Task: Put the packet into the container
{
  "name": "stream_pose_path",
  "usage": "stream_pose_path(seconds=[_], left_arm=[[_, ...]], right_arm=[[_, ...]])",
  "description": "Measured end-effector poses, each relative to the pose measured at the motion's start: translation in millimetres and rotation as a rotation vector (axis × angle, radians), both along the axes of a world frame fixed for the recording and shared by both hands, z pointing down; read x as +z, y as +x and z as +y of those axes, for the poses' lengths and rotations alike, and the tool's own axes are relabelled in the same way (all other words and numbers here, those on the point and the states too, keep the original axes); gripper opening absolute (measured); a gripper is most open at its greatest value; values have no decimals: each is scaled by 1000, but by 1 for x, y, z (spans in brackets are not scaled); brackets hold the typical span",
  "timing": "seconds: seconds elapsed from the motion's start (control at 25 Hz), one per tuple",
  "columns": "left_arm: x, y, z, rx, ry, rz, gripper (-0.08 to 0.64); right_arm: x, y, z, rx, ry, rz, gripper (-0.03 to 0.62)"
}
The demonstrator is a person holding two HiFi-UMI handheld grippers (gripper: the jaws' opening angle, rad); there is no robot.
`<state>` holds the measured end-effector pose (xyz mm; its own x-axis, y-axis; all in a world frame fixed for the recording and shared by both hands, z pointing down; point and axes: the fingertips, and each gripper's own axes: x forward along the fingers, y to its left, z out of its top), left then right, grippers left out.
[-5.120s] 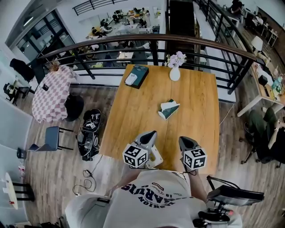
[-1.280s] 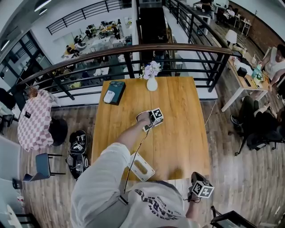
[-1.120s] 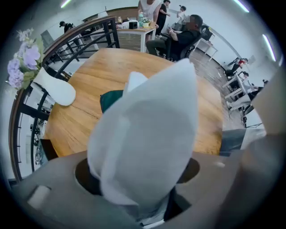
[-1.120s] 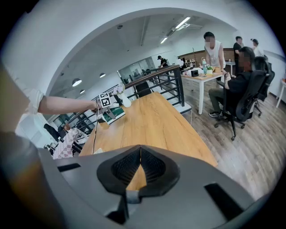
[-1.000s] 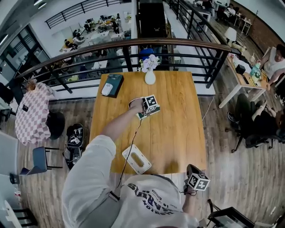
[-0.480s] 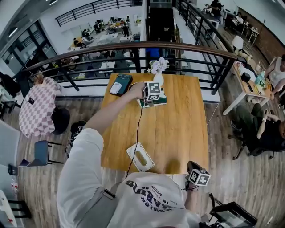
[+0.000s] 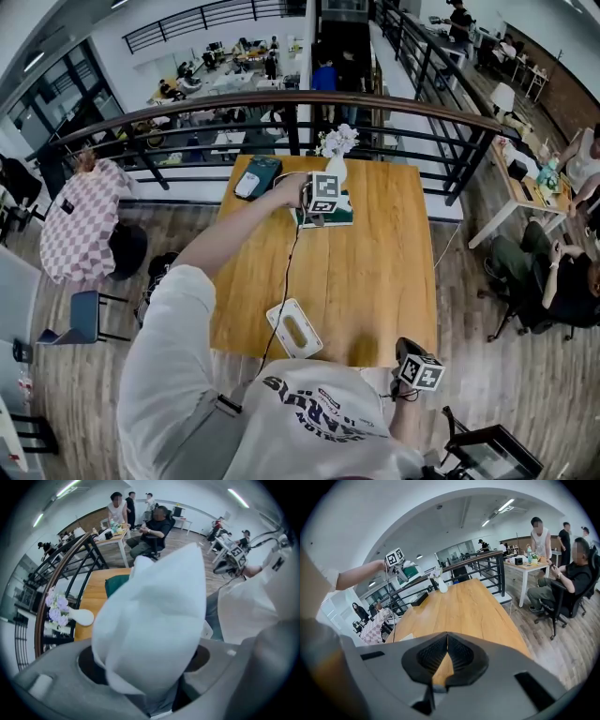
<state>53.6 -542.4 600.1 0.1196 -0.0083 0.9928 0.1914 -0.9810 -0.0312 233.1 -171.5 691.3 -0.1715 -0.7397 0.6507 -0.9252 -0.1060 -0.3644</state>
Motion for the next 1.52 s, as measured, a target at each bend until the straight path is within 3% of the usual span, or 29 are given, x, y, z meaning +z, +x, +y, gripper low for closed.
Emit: stream_pose_path(seconds=[0.16,0.32,0.44,0.56,0.84,1.2,1.52], left_arm=[[-11,3,27,261,12,56,311],[-10,-2,45,511,137,-6,311],[-22,-3,70,642,136,32,311],[-22,-16,96,733,134,17,311],[-16,-15,121,802,146,15,311],[-24,-22,134,804,143,14,311],[-41,-47,167,854,123,-26,311]], right_arm=[[1,5,5,21,-8,3,8],[4,4,4,19,-10,-7,8],[4,2,0,9,-10,-2,8],[6,0,2,9,-14,-2,8],[12,2,-3,-1,-22,0,8],[12,3,-3,-13,-24,3,8],[11,-3,-4,-32,-32,-2,8]])
